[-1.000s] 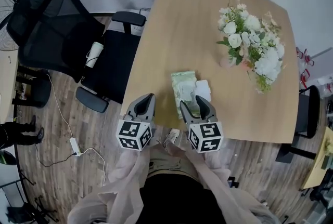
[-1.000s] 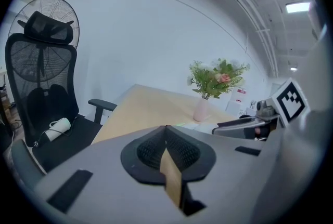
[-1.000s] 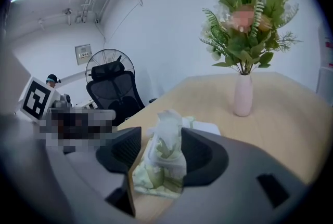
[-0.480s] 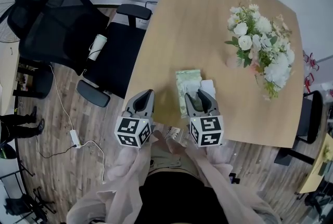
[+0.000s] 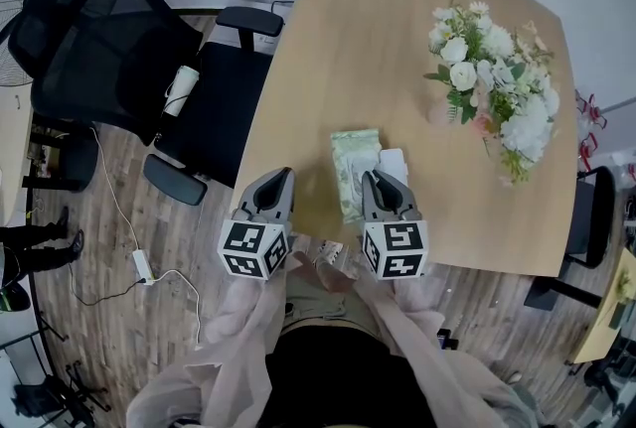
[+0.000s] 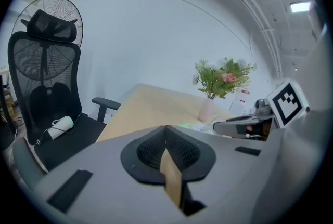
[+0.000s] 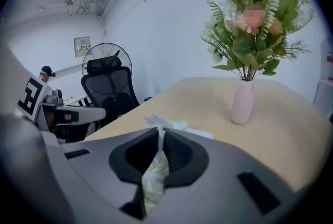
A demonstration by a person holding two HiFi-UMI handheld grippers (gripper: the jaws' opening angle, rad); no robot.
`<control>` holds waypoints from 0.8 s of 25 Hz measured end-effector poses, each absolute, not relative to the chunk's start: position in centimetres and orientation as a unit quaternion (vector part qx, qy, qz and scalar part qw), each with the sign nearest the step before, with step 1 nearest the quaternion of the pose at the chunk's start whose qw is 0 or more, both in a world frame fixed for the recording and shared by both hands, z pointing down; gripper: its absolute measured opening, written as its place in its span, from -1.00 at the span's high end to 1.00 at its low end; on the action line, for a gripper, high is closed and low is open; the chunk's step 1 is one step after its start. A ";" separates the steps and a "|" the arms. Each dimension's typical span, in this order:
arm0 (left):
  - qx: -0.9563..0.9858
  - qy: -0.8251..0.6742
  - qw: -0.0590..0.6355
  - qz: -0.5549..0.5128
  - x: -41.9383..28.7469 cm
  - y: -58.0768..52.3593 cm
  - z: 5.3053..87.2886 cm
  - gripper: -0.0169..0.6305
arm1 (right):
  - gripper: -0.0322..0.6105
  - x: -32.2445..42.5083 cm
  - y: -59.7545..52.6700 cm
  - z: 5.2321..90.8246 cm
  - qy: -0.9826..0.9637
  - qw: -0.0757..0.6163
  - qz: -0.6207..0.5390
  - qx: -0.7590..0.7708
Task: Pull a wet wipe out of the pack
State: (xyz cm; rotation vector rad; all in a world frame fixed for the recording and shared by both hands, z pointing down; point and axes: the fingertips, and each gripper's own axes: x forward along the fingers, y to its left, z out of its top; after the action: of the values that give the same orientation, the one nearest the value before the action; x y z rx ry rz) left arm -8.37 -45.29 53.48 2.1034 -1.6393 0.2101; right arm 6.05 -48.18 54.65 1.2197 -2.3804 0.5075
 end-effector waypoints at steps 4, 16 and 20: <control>0.765 -0.596 0.232 0.077 -8.5 -45.0 53.6 0.91 | 0.82 6.0 -47.8 54.6 -0.856 0.207 0.184 0.436; 0.773 -0.588 0.228 0.069 -8.0 -44.6 53.4 0.91 | 0.84 6.2 -46.5 54.3 -0.856 0.196 0.193 0.437; 0.776 -0.585 0.224 0.066 -8.0 -44.2 53.3 0.91 | 0.84 6.2 -46.0 54.0 -0.855 0.183 0.203 0.440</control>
State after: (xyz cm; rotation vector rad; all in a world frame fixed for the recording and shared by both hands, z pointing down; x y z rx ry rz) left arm -8.01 -44.16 53.28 2.1425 -1.6152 0.1829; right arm 6.21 -46.01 54.05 1.2425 -2.4124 0.5737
